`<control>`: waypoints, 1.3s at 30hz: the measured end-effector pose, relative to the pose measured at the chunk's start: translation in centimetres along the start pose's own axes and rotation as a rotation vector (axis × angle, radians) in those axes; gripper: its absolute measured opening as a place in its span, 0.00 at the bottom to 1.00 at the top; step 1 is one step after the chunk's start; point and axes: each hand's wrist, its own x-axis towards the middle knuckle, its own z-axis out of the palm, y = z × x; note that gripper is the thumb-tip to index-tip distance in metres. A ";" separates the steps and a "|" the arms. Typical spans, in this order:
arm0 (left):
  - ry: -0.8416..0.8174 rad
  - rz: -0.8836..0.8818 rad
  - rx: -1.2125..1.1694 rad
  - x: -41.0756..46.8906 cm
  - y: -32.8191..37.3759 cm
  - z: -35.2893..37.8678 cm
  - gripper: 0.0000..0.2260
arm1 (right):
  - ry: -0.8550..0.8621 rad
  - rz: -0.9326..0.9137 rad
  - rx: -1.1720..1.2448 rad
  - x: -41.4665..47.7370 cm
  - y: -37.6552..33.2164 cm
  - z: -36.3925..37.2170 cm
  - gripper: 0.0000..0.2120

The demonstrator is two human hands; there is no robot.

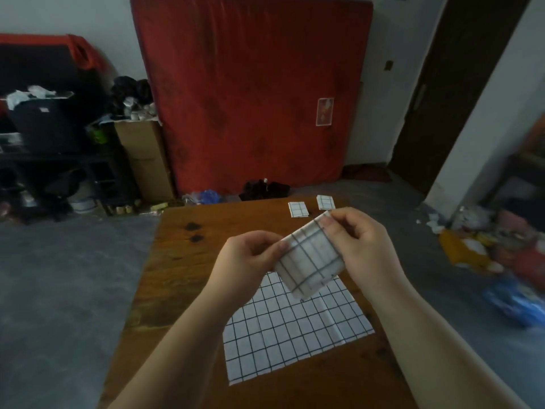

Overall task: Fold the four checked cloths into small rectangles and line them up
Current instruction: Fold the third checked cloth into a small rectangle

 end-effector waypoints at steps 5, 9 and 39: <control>0.203 0.024 0.107 0.4 -1.7 -0.2 0.05 | 0.240 0.034 -0.146 -3.0 -0.6 2.7 0.05; 0.184 0.196 0.153 -0.9 -1.2 2.7 0.06 | 0.049 0.349 0.287 -5.3 -0.7 3.8 0.08; -0.856 0.131 -0.050 -12.0 14.2 50.3 0.10 | 0.854 0.536 0.272 -28.7 18.0 -37.6 0.09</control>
